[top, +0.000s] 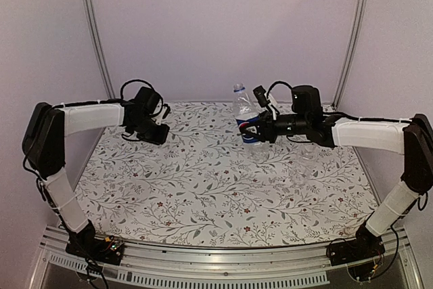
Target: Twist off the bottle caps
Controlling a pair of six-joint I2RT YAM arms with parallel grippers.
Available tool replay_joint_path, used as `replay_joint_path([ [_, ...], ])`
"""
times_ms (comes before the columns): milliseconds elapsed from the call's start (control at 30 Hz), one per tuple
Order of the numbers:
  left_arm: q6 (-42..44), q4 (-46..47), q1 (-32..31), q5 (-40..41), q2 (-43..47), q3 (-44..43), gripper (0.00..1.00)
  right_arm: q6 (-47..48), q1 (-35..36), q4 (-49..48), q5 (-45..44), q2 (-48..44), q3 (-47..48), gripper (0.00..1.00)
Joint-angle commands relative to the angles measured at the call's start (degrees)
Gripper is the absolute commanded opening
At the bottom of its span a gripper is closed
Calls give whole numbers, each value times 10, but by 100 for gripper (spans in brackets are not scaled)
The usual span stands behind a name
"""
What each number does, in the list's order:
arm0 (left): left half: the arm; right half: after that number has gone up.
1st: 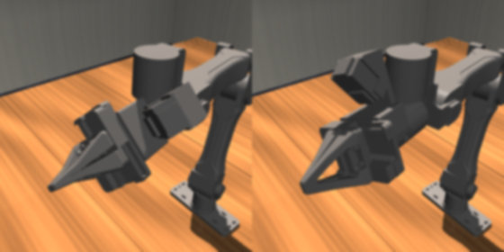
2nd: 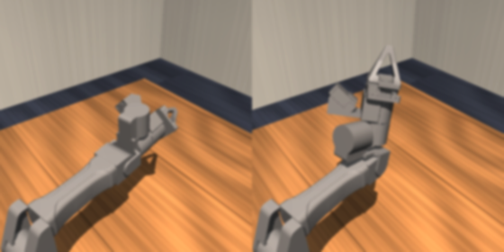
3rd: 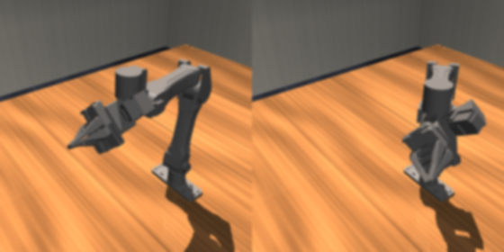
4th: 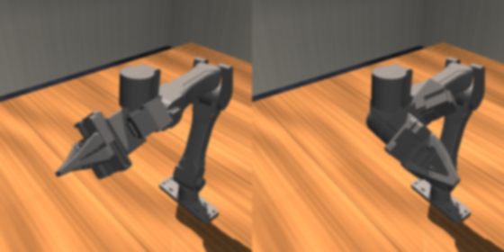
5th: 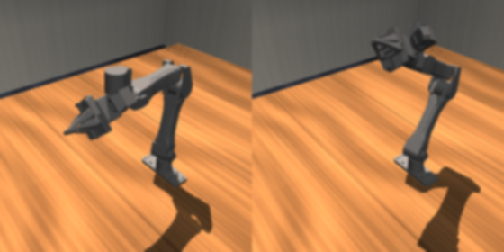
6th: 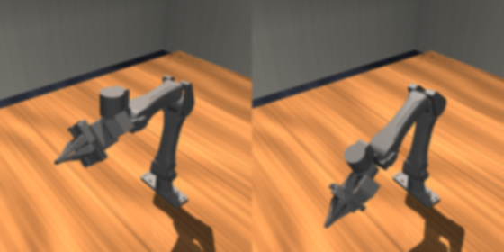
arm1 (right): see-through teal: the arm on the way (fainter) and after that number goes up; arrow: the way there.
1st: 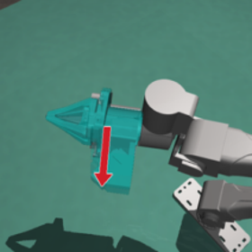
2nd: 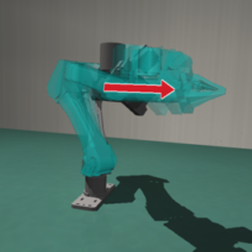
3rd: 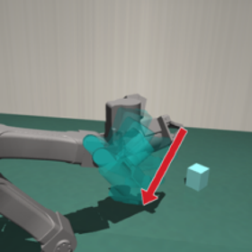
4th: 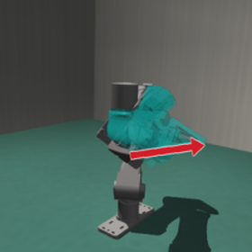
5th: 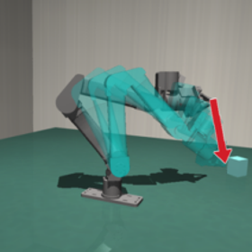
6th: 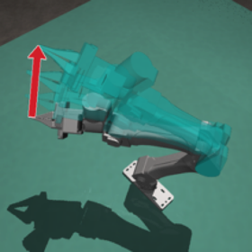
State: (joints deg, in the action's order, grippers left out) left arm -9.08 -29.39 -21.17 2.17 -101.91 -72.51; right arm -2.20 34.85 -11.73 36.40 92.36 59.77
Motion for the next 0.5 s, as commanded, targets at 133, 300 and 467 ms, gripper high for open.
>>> replay_joint_path([
  [133,-41,15,-133,-3,-42,37,0,5,-7,40,-23,-53,0,35],
  [300,-42,17,-159,-4,-85,20,0,7,-7,67,-29,-72,0,35],
  [467,-40,12,-160,-17,-102,16,1,8,-7,73,-29,-85,-10,36],
])
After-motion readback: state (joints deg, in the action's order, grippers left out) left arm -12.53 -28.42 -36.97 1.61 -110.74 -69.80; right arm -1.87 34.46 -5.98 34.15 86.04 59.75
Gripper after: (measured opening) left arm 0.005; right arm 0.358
